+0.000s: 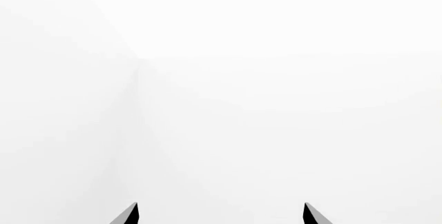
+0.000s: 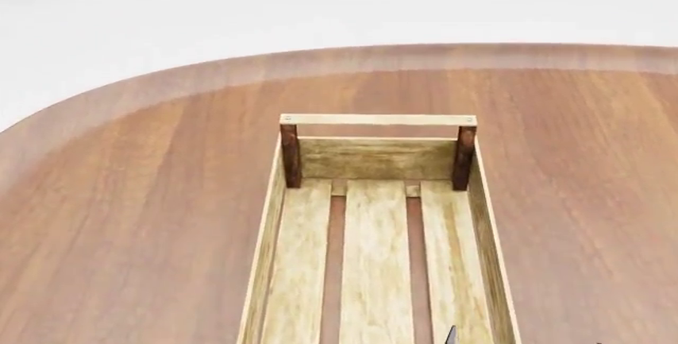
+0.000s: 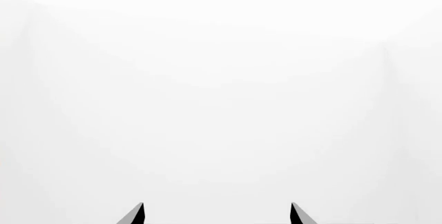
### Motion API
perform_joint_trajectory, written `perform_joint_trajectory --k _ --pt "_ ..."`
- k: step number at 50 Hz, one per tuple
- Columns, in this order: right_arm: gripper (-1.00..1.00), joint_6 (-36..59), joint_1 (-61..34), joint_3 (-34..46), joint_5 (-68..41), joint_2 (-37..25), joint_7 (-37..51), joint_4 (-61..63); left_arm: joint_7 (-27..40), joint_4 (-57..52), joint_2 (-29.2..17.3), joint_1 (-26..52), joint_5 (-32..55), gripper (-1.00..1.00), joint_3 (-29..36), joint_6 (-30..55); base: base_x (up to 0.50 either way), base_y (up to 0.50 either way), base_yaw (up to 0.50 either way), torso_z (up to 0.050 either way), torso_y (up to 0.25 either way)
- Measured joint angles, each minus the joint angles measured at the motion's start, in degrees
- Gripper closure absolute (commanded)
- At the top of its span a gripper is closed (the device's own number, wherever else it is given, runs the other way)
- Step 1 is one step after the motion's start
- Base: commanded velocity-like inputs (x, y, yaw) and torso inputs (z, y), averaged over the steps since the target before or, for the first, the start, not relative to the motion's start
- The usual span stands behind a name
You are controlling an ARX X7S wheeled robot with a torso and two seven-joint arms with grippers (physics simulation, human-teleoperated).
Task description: Pick up the cream cheese and put it in the tray.
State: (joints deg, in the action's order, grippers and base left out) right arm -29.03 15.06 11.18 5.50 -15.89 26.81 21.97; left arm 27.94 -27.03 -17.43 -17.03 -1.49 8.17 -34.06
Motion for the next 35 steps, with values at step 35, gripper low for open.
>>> perform_joint_trajectory --k 35 --pt "-1.0 2.6 -1.0 -1.1 -0.1 0.2 2.4 0.0 0.7 0.0 -0.6 0.2 -0.1 -1.0 0.6 0.2 0.0 0.0 0.0 0.0 0.0"
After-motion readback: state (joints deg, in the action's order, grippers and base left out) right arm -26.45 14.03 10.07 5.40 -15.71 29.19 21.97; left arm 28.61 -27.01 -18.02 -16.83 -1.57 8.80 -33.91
